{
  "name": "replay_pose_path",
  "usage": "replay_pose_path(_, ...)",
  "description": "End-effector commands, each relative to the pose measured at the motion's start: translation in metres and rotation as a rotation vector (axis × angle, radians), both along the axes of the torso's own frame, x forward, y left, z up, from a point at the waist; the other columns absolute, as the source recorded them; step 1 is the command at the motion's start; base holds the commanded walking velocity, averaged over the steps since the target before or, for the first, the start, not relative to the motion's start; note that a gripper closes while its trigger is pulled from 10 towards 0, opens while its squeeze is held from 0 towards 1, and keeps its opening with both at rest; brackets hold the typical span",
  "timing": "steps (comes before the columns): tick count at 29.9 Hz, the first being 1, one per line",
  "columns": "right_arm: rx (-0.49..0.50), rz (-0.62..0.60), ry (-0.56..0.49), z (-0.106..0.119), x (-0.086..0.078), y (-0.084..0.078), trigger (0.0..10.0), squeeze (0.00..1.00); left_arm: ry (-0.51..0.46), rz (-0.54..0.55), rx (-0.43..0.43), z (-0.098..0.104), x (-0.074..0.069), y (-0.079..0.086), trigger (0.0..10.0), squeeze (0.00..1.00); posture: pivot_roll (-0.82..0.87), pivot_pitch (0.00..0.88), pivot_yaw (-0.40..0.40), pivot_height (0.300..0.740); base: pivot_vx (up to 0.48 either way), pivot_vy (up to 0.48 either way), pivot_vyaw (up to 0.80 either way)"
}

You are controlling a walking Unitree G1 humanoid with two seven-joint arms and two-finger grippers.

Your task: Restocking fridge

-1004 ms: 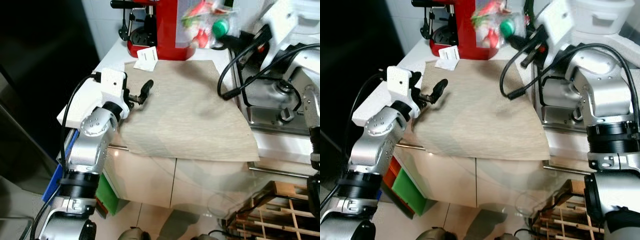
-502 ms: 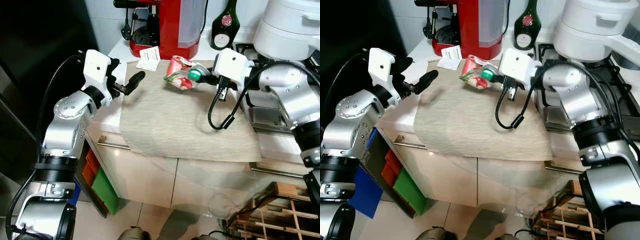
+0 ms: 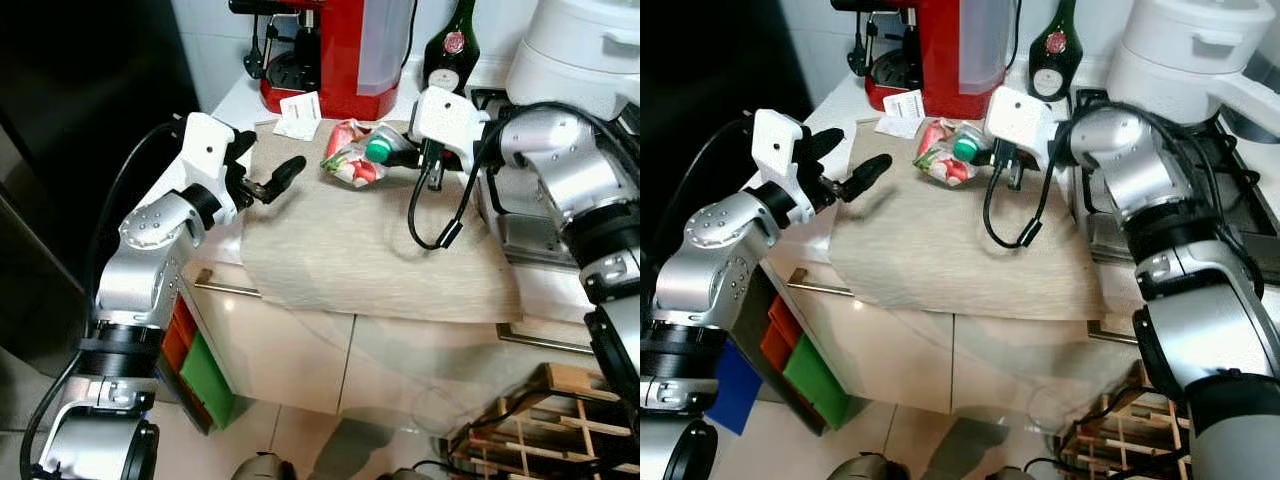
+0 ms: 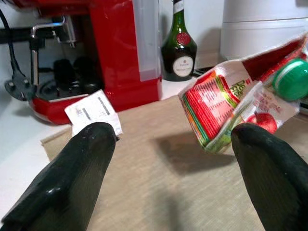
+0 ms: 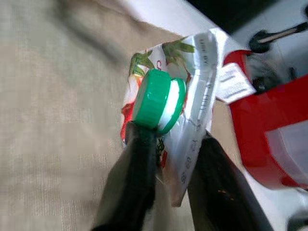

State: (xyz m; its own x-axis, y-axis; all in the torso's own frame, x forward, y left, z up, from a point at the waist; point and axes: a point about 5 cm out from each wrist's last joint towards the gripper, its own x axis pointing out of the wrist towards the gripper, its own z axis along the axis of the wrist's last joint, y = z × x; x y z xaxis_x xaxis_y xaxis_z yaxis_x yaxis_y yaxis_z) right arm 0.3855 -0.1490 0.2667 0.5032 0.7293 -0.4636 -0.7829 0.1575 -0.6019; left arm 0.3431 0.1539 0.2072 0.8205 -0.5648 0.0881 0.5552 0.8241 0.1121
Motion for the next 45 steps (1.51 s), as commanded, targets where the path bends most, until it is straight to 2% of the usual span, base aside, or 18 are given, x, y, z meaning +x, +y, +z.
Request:
replay_pose_path(1,-0.048,0.034,0.030,0.001,0.000,0.001,10.0,1.00,-0.008,0.000,-0.005,0.003,-0.001,-0.002,10.0,0.00,-0.05,0.000,0.002,0.736,0.000,0.000,0.00)
replay_pose_path(6,-0.065,0.069,0.063,0.002,-0.001,0.002,10.0,1.00,-0.008,0.005,-0.019,0.004,-0.002,-0.003,10.0,0.00,-0.05,0.000,-0.005,0.736,0.000,0.000,0.00)
replay_pose_path(9,-0.035,0.087,0.058,0.013,-0.001,0.005,10.0,1.00,-0.004,0.005,-0.032,0.002,-0.005,-0.005,10.0,0.00,-0.05,0.000,-0.020,0.736,0.000,0.000,0.00)
replay_pose_path(14,0.088,0.054,0.040,0.023,0.002,0.005,10.0,1.00,-0.001,0.002,-0.033,0.000,-0.007,-0.007,10.0,0.00,-0.05,0.000,-0.022,0.736,0.000,0.000,0.00)
replay_pose_path(21,0.262,-0.026,-0.065,0.052,0.008,0.004,10.0,1.00,0.002,0.005,-0.029,0.000,-0.007,-0.006,10.0,0.00,-0.05,0.000,-0.021,0.736,0.000,0.000,0.00)
replay_pose_path(22,0.331,-0.025,-0.104,0.062,0.007,0.003,10.0,0.00,0.002,0.008,-0.031,0.000,-0.006,-0.006,10.0,0.00,-0.06,0.000,-0.025,0.736,0.000,0.000,0.00)
replay_pose_path(27,0.493,-0.113,-0.188,0.073,0.008,-0.008,10.0,0.00,0.002,0.013,-0.033,-0.001,-0.008,-0.007,10.0,0.00,-0.06,0.000,-0.034,0.736,0.000,0.000,0.00)
replay_pose_path(28,0.640,-0.177,-0.217,0.074,0.007,-0.017,10.0,0.00,0.003,0.015,-0.033,-0.002,-0.009,-0.006,10.0,0.00,-0.06,0.000,-0.040,0.736,0.000,0.000,0.00)
replay_pose_path(29,0.707,-0.210,-0.222,0.073,0.006,-0.021,10.0,0.00,0.003,0.016,-0.033,-0.002,-0.010,-0.005,10.0,0.00,-0.06,0.000,-0.040,0.736,0.000,0.000,0.00)
replay_pose_path(31,0.749,-0.234,-0.235,0.071,0.005,-0.024,10.0,0.00,0.000,0.017,-0.033,-0.002,-0.010,-0.005,10.0,0.00,-0.06,0.000,-0.044,0.736,0.000,0.000,0.00)
replay_pose_path(33,0.901,-0.344,-0.225,0.056,0.004,-0.030,10.0,0.00,-0.009,0.031,-0.025,-0.001,-0.010,-0.001,10.0,0.00,-0.05,0.000,-0.045,0.736,0.000,0.000,0.00)
replay_pose_path(34,0.970,-0.429,-0.231,0.037,0.002,-0.032,10.0,0.00,-0.014,0.041,-0.024,0.000,-0.009,0.002,10.0,0.00,-0.05,0.000,-0.046,0.736,0.000,0.000,0.00)
replay_pose_path(35,0.975,-0.448,-0.208,0.023,0.000,-0.028,10.0,0.00,-0.015,0.043,-0.028,0.000,-0.009,0.003,10.0,0.00,-0.05,0.000,-0.039,0.736,0.000,0.000,0.00)
replay_pose_path(36,0.975,-0.448,-0.208,0.023,0.000,-0.028,10.0,0.00,-0.015,0.043,-0.028,0.000,-0.009,0.003,10.0,0.00,-0.05,0.000,-0.039,0.736,0.000,0.000,0.00)
replay_pose_path(37,1.005,-0.477,-0.172,0.007,-0.003,-0.024,10.0,0.00,-0.015,0.045,-0.029,0.001,-0.009,0.005,10.0,0.00,-0.06,0.000,-0.039,0.736,0.000,0.000,0.00)
replay_pose_path(38,1.005,-0.477,-0.172,0.007,-0.003,-0.024,10.0,0.00,-0.015,0.045,-0.029,0.001,-0.009,0.005,10.0,0.00,-0.06,0.000,-0.039,0.736,0.000,0.000,0.00)
replay_pose_path(39,1.074,-0.551,-0.105,-0.022,-0.010,-0.015,10.0,0.00,-0.014,0.041,-0.029,0.002,-0.009,0.004,10.0,0.00,-0.06,0.000,-0.036,0.736,0.000,0.000,0.00)
replay_pose_path(45,1.170,-0.613,-0.022,-0.039,-0.020,-0.003,10.0,0.00,-0.003,0.033,-0.033,-0.001,-0.010,0.000,10.0,0.00,-0.06,0.000,-0.031,0.736,0.000,0.000,0.00)
